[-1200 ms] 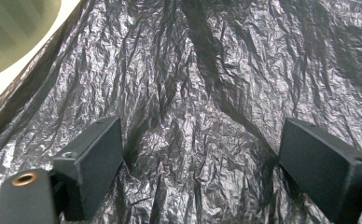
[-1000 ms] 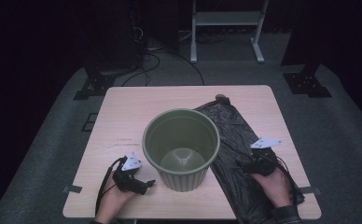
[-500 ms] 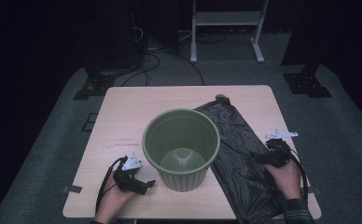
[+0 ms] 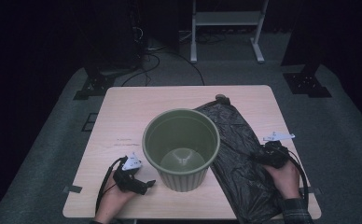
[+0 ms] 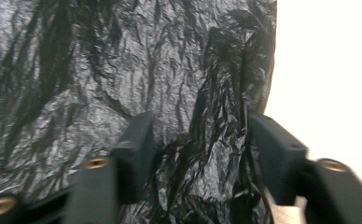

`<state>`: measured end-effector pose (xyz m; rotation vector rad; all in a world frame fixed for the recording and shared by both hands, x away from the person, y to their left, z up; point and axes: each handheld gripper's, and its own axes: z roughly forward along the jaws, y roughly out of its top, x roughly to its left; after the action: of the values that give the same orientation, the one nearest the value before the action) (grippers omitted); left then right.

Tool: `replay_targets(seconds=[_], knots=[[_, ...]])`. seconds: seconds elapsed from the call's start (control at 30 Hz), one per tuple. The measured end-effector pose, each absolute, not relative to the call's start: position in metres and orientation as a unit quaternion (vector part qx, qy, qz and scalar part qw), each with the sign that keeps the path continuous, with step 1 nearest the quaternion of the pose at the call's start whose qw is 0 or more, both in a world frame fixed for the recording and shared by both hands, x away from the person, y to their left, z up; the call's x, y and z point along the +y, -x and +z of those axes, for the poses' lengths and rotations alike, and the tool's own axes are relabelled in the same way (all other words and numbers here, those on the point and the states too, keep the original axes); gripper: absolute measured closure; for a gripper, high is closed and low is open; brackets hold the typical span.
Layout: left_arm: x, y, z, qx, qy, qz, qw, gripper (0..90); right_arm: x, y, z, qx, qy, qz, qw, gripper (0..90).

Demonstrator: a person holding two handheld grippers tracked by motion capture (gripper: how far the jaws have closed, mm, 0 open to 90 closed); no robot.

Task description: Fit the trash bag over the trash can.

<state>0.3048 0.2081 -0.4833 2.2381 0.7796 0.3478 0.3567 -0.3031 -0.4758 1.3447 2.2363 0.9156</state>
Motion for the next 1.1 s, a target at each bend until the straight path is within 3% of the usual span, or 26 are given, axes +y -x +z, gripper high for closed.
replay_targets(seconds=[0.2, 0.27, 0.9, 1.03, 1.1], knots=[[0.208, -0.305, -0.483, 0.303, -0.870, 0.135, 0.364, 1.4, -0.300, -0.354, -0.475, 0.804, -0.459, 0.334, 0.175, 83.7], [0.208, -0.305, -0.483, 0.303, -0.870, 0.135, 0.365, 1.4, -0.299, -0.354, -0.475, 0.808, -0.451, 0.339, 0.169, 89.5], [0.208, -0.305, -0.483, 0.303, -0.870, 0.135, 0.364, 1.5, -0.260, -0.357, -0.471, 0.833, -0.399, 0.359, 0.132, 89.4], [0.208, -0.305, -0.483, 0.303, -0.870, 0.135, 0.364, 1.4, -0.256, -0.360, -0.469, 0.826, -0.402, 0.377, 0.115, 79.0], [0.208, -0.305, -0.483, 0.303, -0.870, 0.135, 0.364, 1.4, -0.254, -0.363, -0.468, 0.824, -0.405, 0.385, 0.099, 69.3]])
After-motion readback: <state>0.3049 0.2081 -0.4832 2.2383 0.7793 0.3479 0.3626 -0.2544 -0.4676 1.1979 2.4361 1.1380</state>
